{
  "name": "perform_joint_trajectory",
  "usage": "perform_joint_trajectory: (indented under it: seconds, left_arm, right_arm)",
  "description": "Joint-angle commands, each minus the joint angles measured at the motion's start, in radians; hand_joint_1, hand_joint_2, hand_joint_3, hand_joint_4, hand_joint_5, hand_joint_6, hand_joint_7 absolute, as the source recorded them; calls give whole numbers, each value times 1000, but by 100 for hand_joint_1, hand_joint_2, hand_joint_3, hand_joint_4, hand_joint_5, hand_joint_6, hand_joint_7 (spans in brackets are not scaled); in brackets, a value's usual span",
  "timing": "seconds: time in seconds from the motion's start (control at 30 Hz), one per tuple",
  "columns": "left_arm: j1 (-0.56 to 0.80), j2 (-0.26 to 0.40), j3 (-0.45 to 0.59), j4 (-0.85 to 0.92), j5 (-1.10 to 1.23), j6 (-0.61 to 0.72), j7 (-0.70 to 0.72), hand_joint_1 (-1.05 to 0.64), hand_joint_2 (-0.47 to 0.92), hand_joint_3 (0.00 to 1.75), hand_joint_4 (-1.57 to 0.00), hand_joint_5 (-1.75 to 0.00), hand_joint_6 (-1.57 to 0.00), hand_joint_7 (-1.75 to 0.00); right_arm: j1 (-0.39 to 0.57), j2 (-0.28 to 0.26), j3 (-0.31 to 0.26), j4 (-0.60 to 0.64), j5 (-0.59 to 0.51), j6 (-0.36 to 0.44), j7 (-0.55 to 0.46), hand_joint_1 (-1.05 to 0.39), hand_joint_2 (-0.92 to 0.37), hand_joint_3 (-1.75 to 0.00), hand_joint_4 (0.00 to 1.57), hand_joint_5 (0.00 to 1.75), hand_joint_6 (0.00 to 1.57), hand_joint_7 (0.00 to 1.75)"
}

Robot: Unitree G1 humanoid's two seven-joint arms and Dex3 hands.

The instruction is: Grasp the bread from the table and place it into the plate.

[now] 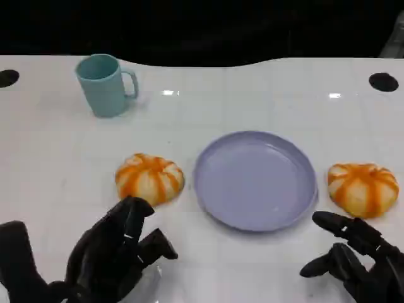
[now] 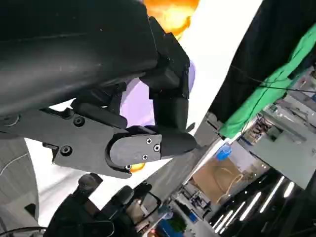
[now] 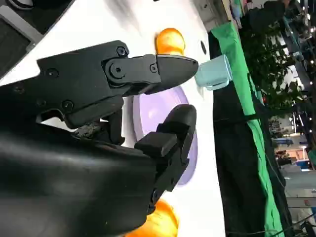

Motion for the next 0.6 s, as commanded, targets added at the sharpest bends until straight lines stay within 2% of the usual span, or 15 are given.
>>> perform_joint_trajectory:
  seconds: [0.03,0.2,0.6]
  left_arm:
    - [0,7,10,-16,1,6,19,-52,92,46,-70,-175,-53,-170]
    - [-1,3,11,-16,1,8,23,-53,92,47,-70,-175,-54,-170]
    - [-2,10,14,-15,-8,4,6,-53,92,48,-70,-175,-53,-169]
  right_arm:
    - [0,-13,-12,6,-3,-14,1,-77,-92,-29,70,114,84,57]
    - [-1,-12,-15,4,7,2,1,-77,-92,-28,71,115,85,57]
    - [1,-12,-10,4,0,-15,7,-77,-92,-28,70,114,84,56]
